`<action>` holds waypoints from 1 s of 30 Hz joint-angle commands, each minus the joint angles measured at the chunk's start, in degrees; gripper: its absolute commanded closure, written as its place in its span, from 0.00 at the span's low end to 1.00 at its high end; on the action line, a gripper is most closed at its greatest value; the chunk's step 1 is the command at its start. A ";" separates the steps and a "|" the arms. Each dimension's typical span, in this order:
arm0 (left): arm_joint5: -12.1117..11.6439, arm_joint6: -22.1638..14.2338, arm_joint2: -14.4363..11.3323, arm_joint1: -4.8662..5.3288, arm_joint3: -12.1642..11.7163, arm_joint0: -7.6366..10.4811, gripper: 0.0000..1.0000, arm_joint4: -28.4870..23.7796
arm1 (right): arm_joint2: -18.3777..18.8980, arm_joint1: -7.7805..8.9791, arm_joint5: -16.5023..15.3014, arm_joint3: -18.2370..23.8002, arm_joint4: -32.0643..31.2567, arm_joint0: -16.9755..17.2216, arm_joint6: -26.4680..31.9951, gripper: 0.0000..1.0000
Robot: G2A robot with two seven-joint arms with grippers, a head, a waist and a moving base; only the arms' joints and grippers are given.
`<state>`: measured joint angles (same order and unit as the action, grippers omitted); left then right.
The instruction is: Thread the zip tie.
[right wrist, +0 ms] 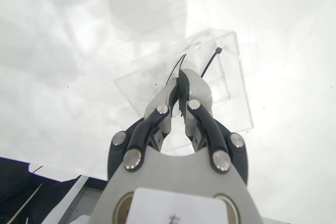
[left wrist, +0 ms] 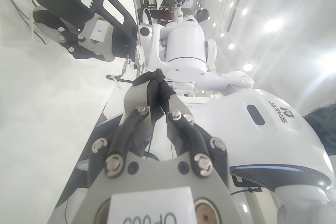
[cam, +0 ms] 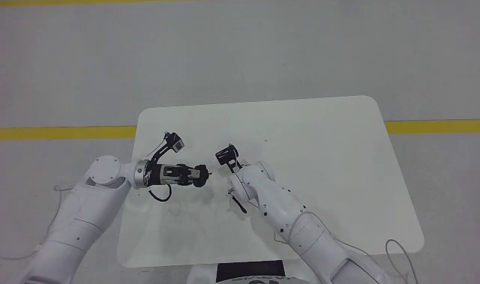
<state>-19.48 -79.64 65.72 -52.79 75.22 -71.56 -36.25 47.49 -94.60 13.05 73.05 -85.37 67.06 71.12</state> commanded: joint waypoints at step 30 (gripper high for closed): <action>0.00 0.00 0.00 0.00 0.00 0.00 1.00 0.00 | 16.78 3.82 -7.74 30.84 14.91 18.08 -13.06 1.00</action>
<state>-19.48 -79.64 65.72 -52.79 75.22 -71.56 -36.25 63.76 -90.87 5.45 103.62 -71.65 84.66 59.16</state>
